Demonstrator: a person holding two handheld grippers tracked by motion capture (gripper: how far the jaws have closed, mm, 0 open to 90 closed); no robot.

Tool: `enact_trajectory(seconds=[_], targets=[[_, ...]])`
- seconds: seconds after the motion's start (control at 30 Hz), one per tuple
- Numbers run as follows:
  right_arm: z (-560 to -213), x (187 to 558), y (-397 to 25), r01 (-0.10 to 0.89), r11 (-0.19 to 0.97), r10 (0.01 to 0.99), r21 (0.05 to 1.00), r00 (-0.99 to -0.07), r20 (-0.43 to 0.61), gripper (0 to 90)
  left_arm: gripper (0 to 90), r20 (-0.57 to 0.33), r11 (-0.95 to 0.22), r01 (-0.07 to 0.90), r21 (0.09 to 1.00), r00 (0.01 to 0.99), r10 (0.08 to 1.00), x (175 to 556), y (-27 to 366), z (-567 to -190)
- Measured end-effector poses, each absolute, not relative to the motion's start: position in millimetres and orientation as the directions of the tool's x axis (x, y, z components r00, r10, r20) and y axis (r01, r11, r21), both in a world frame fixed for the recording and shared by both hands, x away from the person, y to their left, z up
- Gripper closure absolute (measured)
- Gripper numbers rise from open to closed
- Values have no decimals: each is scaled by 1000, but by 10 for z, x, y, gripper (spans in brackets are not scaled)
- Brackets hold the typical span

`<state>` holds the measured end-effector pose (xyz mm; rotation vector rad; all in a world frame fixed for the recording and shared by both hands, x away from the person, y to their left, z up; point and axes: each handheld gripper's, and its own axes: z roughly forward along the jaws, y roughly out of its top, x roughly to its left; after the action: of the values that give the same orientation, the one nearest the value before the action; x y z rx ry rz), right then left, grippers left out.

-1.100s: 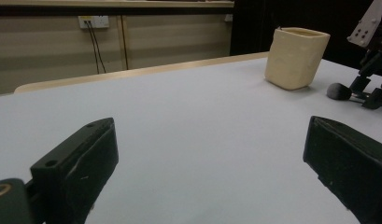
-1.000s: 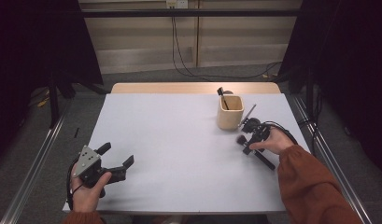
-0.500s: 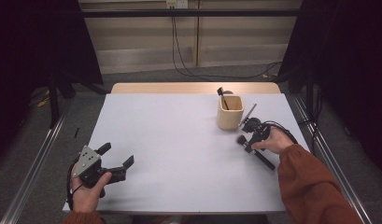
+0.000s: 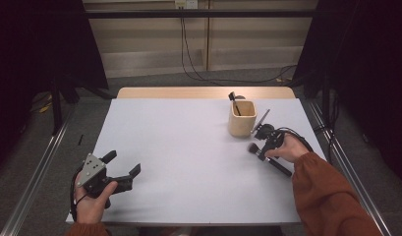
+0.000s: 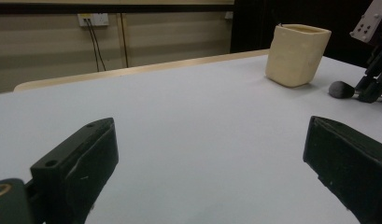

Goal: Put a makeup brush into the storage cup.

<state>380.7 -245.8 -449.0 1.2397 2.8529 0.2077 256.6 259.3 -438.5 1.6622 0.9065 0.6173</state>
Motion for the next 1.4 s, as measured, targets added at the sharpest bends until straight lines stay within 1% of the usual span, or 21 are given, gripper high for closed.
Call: enact_trajectory(seconds=[0.3, 0.57, 0.67, 0.87, 1.03, 1.13, 1.4], targets=[[-4448, 3786, -2494, 733, 663, 737, 150, -675, 41, 713, 33, -54, -113, 253, 961, 571, 819, 2574, 2583, -4387], [-4347, 3732, -2545, 738, 642, 746, 208, -664, 50, 714, 33, -47, -120, 248, 961, 577, 815, 2577, 2577, -4388], [-4304, 3716, -2593, 742, 618, 758, 260, -650, 53, 714, 33, -49, -119, 249, 961, 577, 815, 2574, 2574, -4387], [-4241, 3657, -2677, 756, 566, 785, 329, -616, 64, 714, 33, -45, -120, 248, 961, 572, 819, 2574, 2577, -4386], [-4215, 3580, -2717, 752, 536, 791, 384, -606, 83, 714, 31, -47, -119, 249, 961, 571, 820, 2572, 2582, -4387], [-4241, 3533, -2733, 732, 529, 782, 429, -616, 88, 714, 31, -45, -121, 248, 961, 574, 818, 2568, 2576, -4386], [-4185, 3428, -2750, 708, 469, 795, 527, -599, 97, 714, 31, -47, -120, 251, 961, 572, 819, 2564, 2579, -4387]])
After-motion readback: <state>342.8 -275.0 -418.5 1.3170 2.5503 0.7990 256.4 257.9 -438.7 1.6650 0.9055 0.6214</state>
